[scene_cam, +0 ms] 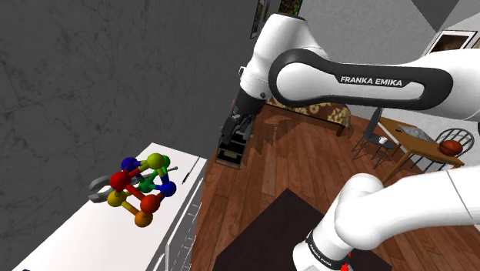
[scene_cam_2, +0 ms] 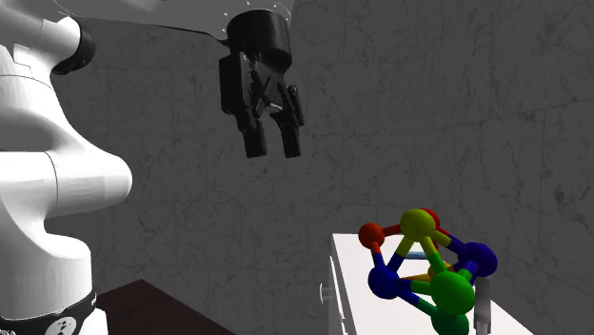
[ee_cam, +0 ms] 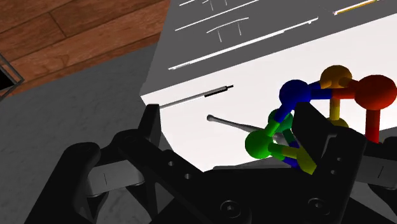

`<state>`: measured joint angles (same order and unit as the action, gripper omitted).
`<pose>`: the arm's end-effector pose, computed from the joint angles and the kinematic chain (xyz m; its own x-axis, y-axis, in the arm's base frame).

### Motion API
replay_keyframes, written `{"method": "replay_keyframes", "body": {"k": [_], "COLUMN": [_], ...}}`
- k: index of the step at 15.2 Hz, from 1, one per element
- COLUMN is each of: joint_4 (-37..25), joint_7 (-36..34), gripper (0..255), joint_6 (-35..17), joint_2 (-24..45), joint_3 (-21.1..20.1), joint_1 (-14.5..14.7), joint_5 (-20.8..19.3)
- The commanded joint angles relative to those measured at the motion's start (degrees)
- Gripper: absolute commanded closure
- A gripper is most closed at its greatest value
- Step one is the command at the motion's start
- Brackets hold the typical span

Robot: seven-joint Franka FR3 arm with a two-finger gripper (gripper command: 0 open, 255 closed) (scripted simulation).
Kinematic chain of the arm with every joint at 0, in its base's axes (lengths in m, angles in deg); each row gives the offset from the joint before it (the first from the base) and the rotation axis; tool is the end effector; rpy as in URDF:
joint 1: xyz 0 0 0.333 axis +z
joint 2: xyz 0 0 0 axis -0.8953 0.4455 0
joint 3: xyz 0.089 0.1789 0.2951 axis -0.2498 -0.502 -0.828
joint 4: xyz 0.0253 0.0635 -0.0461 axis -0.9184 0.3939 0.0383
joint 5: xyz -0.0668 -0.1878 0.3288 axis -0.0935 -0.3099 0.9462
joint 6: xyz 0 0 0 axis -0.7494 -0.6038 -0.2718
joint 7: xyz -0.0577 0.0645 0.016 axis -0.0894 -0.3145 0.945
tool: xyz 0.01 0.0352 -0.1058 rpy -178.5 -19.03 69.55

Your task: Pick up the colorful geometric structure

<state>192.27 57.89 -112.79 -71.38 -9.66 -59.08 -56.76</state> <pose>0.3218 0.1320 0.5669 0.9648 0.1918 0.1798 0.1927 -0.9812 0.0127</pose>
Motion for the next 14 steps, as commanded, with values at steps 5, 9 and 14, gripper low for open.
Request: {"method": "replay_keyframes", "body": {"k": [5, 9, 14], "joint_4": [-0.70, -2.67, -6.89], "joint_7": [-4.65, -8.66, -15.54], "gripper": [0, 0, 0], "joint_6": [-11.19, -17.96, -25.21], "joint_2": [9.41, 16.69, 26.96], "joint_3": [-5.66, -9.74, -14.83], "joint_1": [0.47, 0.10, -1.05], "joint_5": [0.50, -1.03, -6.50]}}
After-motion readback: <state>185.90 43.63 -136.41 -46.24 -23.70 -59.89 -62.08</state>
